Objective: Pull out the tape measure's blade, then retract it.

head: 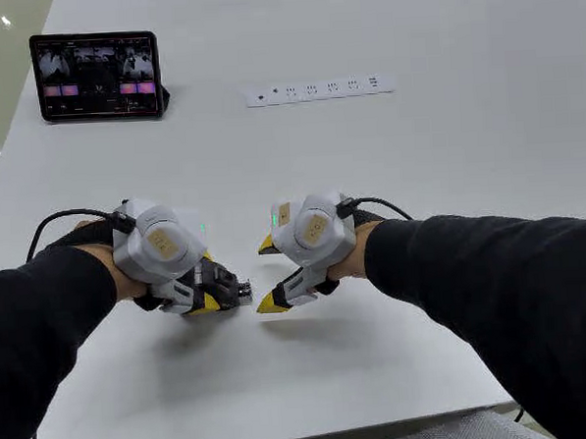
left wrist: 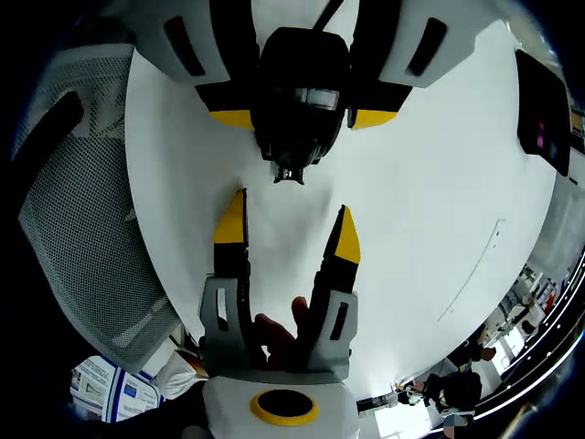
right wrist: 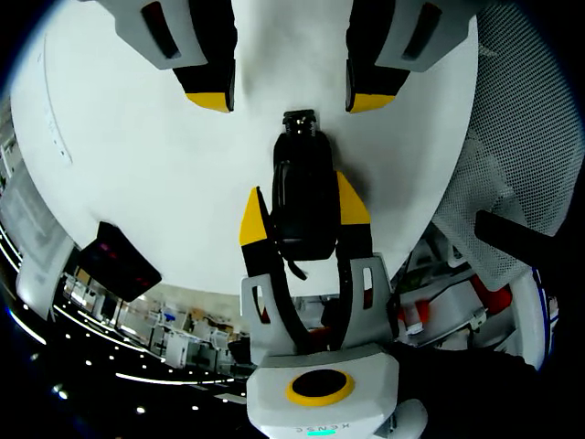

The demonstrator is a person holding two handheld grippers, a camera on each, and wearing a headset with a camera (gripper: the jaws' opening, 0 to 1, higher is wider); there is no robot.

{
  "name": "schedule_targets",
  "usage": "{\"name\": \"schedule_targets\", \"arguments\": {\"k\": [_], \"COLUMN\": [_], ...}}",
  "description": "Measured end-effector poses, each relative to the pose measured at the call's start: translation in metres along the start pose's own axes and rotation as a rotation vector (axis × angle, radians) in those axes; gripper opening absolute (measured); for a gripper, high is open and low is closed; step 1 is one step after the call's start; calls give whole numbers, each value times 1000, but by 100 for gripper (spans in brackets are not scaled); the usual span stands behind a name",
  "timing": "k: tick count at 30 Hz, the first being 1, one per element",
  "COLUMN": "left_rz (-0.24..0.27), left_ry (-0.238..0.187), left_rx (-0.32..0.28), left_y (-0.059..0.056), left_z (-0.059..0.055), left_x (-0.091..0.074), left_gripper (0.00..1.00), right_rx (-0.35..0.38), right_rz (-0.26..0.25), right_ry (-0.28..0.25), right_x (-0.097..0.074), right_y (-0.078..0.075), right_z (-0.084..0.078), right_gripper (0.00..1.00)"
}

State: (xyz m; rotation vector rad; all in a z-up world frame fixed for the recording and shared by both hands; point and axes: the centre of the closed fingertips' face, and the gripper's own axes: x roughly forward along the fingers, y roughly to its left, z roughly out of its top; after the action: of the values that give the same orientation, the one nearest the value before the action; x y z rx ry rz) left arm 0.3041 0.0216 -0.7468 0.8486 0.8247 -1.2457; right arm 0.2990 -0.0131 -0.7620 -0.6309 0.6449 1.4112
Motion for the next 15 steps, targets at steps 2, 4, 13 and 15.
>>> {"name": "schedule_targets", "arguments": {"k": [2, 4, 13, 15], "left_rz": [0, 0, 1, 1], "left_ry": [-2, -3, -7, -7], "left_rx": [-1, -1, 3, 3], "left_y": [0, 0, 0, 0], "left_z": [0, 0, 0, 0], "left_x": [0, 0, 0, -1], "left_gripper": [33, 33, 33, 33], "right_rx": [2, -1, -18, -23], "right_rz": [4, 8, 14, 14], "right_ry": [0, 4, 22, 26], "right_x": [3, 6, 13, 15], "right_y": [1, 3, 3, 2], "right_z": [0, 0, 1, 3], "right_gripper": [42, 39, 22, 19]}}
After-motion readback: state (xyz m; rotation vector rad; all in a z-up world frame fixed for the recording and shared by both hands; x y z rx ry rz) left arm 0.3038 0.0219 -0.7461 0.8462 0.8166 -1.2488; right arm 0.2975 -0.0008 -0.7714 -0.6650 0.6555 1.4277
